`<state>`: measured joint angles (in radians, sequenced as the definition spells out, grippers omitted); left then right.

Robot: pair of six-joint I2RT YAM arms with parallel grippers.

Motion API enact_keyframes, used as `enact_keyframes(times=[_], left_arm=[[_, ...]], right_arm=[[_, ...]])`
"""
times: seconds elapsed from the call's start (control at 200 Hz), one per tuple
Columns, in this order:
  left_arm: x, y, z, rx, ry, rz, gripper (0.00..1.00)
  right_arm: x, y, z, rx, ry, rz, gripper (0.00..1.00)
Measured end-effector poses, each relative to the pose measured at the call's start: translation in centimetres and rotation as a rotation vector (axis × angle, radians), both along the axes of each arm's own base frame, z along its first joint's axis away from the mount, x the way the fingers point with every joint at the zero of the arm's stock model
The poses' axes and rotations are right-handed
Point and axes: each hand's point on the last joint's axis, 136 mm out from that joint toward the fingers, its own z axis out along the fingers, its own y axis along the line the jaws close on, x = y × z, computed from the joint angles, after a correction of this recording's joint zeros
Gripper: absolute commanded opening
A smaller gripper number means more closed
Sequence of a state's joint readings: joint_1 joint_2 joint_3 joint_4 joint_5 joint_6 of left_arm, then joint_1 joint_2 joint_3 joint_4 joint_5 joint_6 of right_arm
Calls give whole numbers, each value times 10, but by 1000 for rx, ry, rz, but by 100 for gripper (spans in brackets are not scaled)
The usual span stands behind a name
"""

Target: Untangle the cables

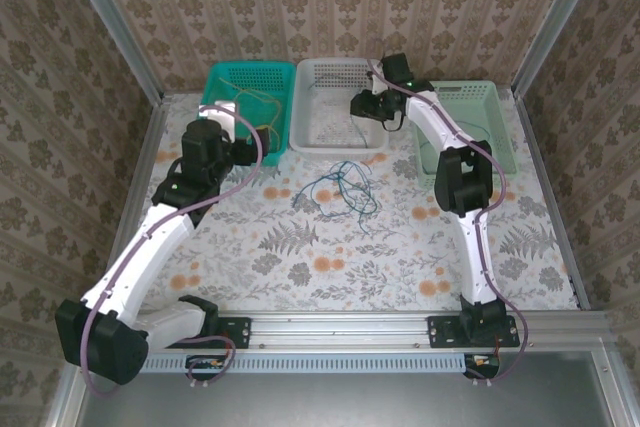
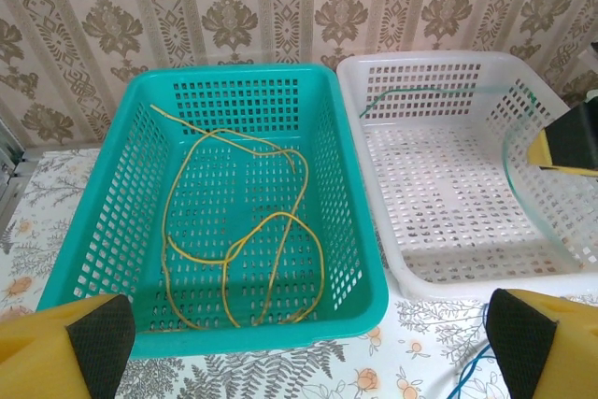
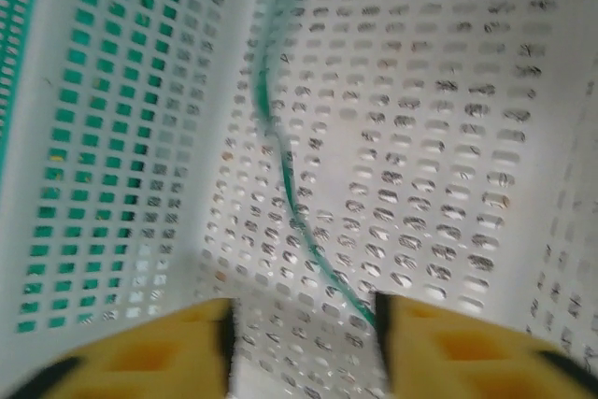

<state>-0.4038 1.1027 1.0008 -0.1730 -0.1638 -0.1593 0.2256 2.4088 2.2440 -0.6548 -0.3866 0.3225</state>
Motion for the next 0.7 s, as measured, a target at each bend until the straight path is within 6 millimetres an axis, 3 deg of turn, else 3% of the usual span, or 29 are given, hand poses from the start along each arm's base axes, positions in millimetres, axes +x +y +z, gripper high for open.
enact_keyframes(times=[0.03,0.255,0.36,0.555,0.645,0.7], left_arm=[[0,0,-1,-3,3,0,100],[-4,-1,-19,-13,47,-1,100],[-6,-2,-29,-19,72,-5,100],[-12,-7,-51,-32,125,-23,100],[-16,-14,-61,-36,155,-49,100],[-17,-20,-66,-34,172,-63,100]], right_arm=[[-1,1,1,-6,-3,8,99],[-9,-6,17,-66,-53,20,100],[-21,-10,52,-63,-111,14,100],[-51,-6,142,8,-297,47,99],[-75,2,154,8,-331,94,93],[-94,9,145,-5,-318,131,88]])
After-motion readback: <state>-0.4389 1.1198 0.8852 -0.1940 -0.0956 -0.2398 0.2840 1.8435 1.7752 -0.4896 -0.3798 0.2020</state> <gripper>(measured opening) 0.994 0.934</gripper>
